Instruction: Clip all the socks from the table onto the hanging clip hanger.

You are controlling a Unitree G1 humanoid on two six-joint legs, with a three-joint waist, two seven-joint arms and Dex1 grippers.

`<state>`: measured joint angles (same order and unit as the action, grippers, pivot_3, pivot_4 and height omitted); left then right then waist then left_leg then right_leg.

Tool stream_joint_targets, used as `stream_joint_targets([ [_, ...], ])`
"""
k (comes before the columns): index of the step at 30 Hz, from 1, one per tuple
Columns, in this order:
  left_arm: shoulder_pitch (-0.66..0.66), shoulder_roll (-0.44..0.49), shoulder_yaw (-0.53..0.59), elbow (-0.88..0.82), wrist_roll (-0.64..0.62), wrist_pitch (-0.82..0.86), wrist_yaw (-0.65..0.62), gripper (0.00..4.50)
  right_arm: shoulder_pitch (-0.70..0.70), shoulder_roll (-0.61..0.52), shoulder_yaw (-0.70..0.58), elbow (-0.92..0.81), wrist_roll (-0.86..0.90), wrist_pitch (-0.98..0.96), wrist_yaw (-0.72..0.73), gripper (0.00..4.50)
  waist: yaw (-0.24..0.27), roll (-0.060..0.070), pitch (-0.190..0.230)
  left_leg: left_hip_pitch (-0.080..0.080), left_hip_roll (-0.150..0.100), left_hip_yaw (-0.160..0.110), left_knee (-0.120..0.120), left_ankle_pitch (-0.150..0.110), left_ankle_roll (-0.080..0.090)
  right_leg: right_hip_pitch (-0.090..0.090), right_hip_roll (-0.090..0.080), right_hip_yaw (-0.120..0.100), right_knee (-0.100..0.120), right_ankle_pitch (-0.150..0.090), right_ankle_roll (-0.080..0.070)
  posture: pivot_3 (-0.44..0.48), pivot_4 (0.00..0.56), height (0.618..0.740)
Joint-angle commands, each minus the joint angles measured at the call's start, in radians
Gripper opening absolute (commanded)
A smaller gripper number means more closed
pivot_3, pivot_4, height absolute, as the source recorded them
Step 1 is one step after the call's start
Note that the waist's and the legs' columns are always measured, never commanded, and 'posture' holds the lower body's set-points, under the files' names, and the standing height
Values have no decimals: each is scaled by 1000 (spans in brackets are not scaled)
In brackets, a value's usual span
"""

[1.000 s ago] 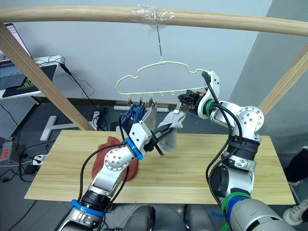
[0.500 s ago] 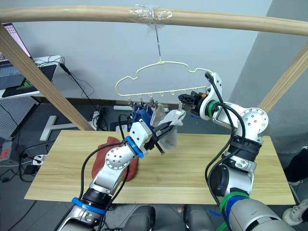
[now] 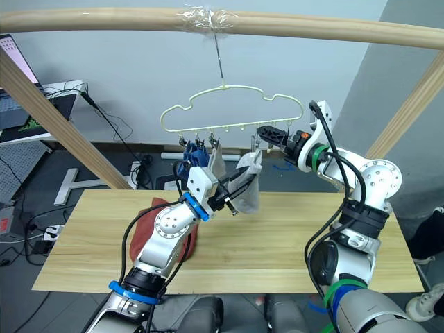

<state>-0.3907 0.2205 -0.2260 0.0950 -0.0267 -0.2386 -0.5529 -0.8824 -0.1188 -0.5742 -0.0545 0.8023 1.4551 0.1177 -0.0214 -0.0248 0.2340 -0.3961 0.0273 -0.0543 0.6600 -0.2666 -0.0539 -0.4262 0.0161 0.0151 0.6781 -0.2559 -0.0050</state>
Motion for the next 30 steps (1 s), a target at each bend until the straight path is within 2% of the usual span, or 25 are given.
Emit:
stream_joint_targets([
  [1, -15, -6, 12, -9, -35, 22, -22, 2103, 37, -31, 41, -109, 34, -48, 42, 4500, -6, 0, 0, 0, 0, 0, 0, 0, 0, 0, 0, 0, 0, 0, 0, -15, 206, 740],
  [7, -2, 13, 24, -19, -58, 51, -42, 3823, 173, -126, 207, -226, 4, -143, 127, 4500, -12, 0, 0, 0, 0, 0, 0, 0, 0, 0, 1, 0, 0, -1, 1, -23, 207, 740],
  [9, 13, 29, 45, -47, -79, 79, -47, 4444, 222, -145, 277, -267, -59, -255, 137, 4500, -14, 0, 0, 1, 0, 1, 0, 0, 0, 0, 1, 1, 0, -1, 1, -19, 208, 740],
  [12, 49, 66, 99, -118, -128, 152, -56, 4478, 318, -195, 438, -339, -195, -443, 173, 4500, -16, 0, 0, 1, 0, 1, 0, 0, 0, 0, 1, 1, 0, -1, 1, -18, 209, 740],
  [15, 87, 126, 138, -196, -169, 217, -83, 4478, 388, -195, 541, -349, -317, -626, 171, 4500, -21, 1, 1, 2, 0, 1, -1, 0, 0, -1, 2, 0, 0, -1, 1, -5, 210, 740],
  [18, 103, 165, 165, -246, -191, 255, -97, 4500, 428, -181, 608, -340, -418, -775, 165, 3875, -19, 1, 1, 2, 1, 1, 0, 0, 0, -1, 2, 0, 0, -1, 1, 6, 211, 740],
  [21, 117, 193, 190, -311, -218, 300, -101, 4500, 440, -137, 637, -323, -487, -850, 107, 2871, -15, 1, 1, 1, 0, 1, 1, 0, 0, -1, 1, 1, 0, -1, 2, 21, 210, 740],
  [24, 129, 211, 202, -363, -236, 337, -97, 4500, 443, -87, 638, -313, -512, -879, 76, 2871, -13, 1, 1, 1, 1, 2, 1, 0, -1, -1, 0, 2, -1, -1, 2, 28, 209, 740],
  [26, 138, 218, 206, -393, -241, 357, -92, 4500, 446, -74, 646, -303, -535, -899, 76, 2577, -10, 1, 1, 1, 1, 1, 0, 0, -1, -1, 1, 1, 0, -1, 2, 32, 209, 740],
  [29, 140, 219, 208, -406, -238, 371, -83, 4500, 435, -60, 650, -267, -567, -930, 62, 1689, -8, 1, 1, 1, 1, 1, 0, 0, -1, -1, 0, 1, -1, -1, 2, 41, 207, 740],
  [30, 140, 219, 209, -407, -237, 374, -80, 4500, 429, -55, 651, -255, -578, -939, 58, 1689, -8, 1, 1, 1, 1, 1, 0, 0, -1, -1, 0, 1, -1, -1, 2, 41, 207, 740],
])
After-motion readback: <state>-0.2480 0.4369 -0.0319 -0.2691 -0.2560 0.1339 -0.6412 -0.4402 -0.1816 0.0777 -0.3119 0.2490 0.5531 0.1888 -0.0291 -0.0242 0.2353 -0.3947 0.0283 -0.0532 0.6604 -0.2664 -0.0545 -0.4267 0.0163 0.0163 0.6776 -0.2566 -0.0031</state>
